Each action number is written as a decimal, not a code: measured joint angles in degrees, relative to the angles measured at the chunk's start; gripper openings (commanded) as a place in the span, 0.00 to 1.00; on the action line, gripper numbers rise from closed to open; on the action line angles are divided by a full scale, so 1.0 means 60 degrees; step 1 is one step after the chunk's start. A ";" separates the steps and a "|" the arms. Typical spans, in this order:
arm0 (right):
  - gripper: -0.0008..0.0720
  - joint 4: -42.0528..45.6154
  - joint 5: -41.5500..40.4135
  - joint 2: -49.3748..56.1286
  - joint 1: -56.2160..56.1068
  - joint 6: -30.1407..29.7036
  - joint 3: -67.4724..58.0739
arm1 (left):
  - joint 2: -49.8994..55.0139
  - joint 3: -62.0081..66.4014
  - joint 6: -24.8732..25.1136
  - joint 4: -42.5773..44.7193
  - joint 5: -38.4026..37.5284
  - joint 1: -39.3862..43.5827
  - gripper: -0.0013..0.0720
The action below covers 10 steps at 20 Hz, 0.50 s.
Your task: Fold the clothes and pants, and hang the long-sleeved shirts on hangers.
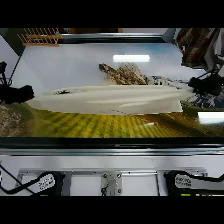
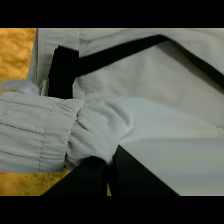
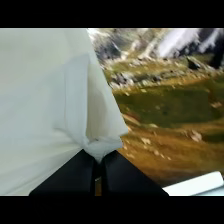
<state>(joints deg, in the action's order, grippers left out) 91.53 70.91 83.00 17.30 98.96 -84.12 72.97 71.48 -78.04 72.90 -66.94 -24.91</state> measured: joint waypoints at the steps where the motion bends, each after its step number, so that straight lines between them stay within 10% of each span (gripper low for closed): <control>1: 0.03 0.0168 0.0317 -0.0321 0.0102 -0.0091 0.0397 | -0.0433 -0.0481 0.0000 0.0044 -0.0138 -0.0153 0.03; 10: 0.03 0.0605 0.0936 -0.0805 0.0510 -0.0120 0.1599 | -0.1647 -0.2572 0.0259 0.0131 -0.0696 -0.0605 0.03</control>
<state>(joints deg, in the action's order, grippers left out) 95.15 76.53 78.17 20.36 98.24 -74.52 63.09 56.05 -76.49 73.69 -71.11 -28.53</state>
